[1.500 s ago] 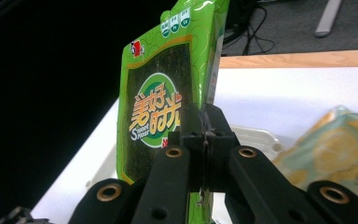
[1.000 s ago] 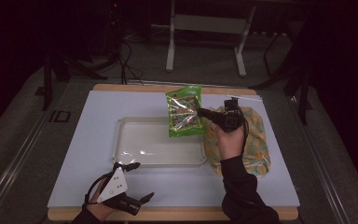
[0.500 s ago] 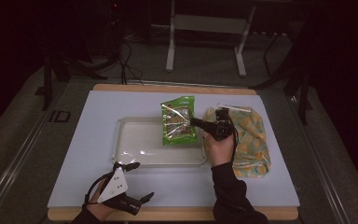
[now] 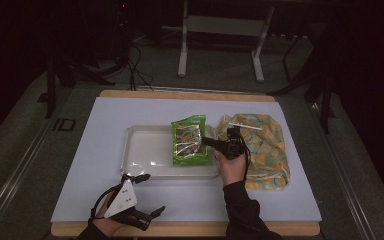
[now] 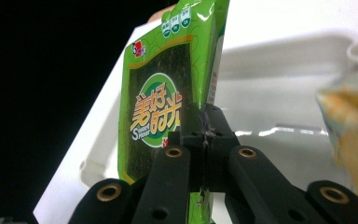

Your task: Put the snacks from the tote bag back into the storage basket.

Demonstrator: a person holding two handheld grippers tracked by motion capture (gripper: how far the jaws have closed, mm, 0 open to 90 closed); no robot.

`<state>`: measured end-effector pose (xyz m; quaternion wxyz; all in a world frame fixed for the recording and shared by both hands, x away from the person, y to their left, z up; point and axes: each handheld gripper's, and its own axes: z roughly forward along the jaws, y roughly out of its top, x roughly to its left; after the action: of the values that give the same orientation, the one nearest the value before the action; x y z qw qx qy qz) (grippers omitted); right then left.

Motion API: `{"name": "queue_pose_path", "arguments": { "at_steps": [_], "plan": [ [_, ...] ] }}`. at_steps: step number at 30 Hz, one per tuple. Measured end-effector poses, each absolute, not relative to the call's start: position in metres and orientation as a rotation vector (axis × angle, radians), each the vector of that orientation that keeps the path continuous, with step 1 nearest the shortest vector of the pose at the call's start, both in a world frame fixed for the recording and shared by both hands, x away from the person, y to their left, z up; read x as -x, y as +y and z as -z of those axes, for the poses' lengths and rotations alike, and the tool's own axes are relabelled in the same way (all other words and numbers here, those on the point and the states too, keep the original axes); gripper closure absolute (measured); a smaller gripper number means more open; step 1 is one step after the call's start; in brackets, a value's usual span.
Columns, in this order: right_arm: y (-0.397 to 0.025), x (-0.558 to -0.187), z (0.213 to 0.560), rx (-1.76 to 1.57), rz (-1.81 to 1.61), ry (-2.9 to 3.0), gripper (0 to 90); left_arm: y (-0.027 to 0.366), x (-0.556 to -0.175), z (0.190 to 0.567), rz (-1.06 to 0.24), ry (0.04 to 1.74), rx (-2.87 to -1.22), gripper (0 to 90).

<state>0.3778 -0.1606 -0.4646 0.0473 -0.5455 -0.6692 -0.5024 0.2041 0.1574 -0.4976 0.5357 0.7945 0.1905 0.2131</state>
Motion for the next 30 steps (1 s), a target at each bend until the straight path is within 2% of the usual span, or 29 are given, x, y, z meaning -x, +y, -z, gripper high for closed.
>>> {"name": "queue_pose_path", "arguments": {
  "at_steps": [9, 30],
  "plan": [
    [-0.162, -0.374, 0.490, 1.697, 1.477, -1.988, 89.1, 0.157, -0.204, 0.498, -0.506, 0.447, -1.896, 1.2],
    [-0.162, -0.373, 0.508, 1.749, 1.376, -2.029, 89.0, 0.157, -0.205, 0.498, -0.510, 0.442, -1.900, 1.2]
  ]
}}
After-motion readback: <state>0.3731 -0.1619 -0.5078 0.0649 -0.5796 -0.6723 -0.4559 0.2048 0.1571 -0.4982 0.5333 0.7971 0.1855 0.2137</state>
